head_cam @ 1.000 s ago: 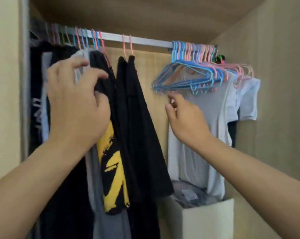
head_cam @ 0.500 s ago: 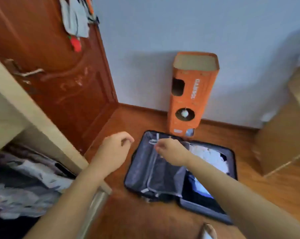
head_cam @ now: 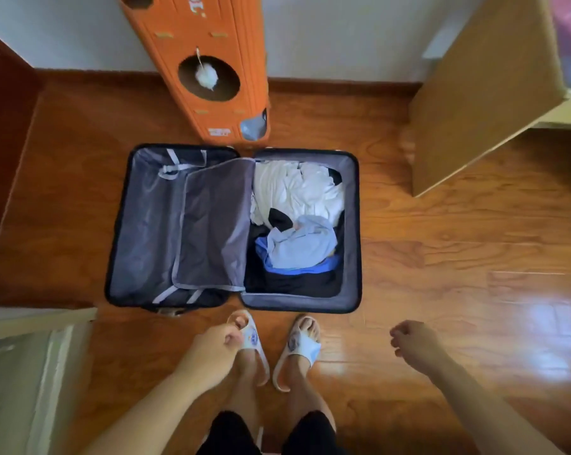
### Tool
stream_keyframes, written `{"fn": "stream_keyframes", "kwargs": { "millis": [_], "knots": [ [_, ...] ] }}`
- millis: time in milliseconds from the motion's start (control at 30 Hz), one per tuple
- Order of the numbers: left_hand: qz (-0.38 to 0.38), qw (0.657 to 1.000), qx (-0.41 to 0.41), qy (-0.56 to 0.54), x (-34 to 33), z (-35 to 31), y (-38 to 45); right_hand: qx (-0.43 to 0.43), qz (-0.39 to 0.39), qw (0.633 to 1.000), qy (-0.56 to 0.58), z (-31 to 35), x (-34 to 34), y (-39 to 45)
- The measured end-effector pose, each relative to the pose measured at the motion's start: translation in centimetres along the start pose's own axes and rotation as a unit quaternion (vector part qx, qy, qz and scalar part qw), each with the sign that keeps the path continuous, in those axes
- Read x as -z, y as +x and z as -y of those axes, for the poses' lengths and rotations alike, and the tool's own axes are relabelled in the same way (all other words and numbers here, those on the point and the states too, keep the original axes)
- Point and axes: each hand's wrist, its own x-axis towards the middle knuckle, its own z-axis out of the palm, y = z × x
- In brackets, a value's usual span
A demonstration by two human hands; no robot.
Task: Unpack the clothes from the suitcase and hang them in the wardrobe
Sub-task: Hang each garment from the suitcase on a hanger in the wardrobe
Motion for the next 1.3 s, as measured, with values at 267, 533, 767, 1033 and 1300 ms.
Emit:
{"fn": "stream_keyframes", "kwargs": {
  "millis": [267, 533, 767, 1033, 1300],
  "knots": [
    [0.017, 0.990, 0.108, -0.084, -14.3, 2.9, 24.5, 0.022, 0.076, 0.997, -0.016, 0.1, -13.5, 15.8],
    [-0.143, 0.954, 0.073, -0.253, -15.7, 2.5, 42.4, 0.110, 0.072, 0.991, -0.036, 7.3, -19.6, 25.8],
    [-0.064, 0.980, -0.018, -0.189, -13.5, -3.8, 39.1, 0.154, 0.070, 0.985, 0.036, 10.2, -18.2, 26.1],
    [-0.024, 0.948, -0.211, -0.239, -11.5, -6.0, 31.8, 0.146, -0.107, 0.980, 0.079, 11.1, -12.1, 25.6],
    [0.009, 0.991, 0.063, -0.121, -12.9, 2.3, 40.8, 0.092, -0.165, 0.965, 0.180, 14.1, -7.2, 29.0]
  ]
}}
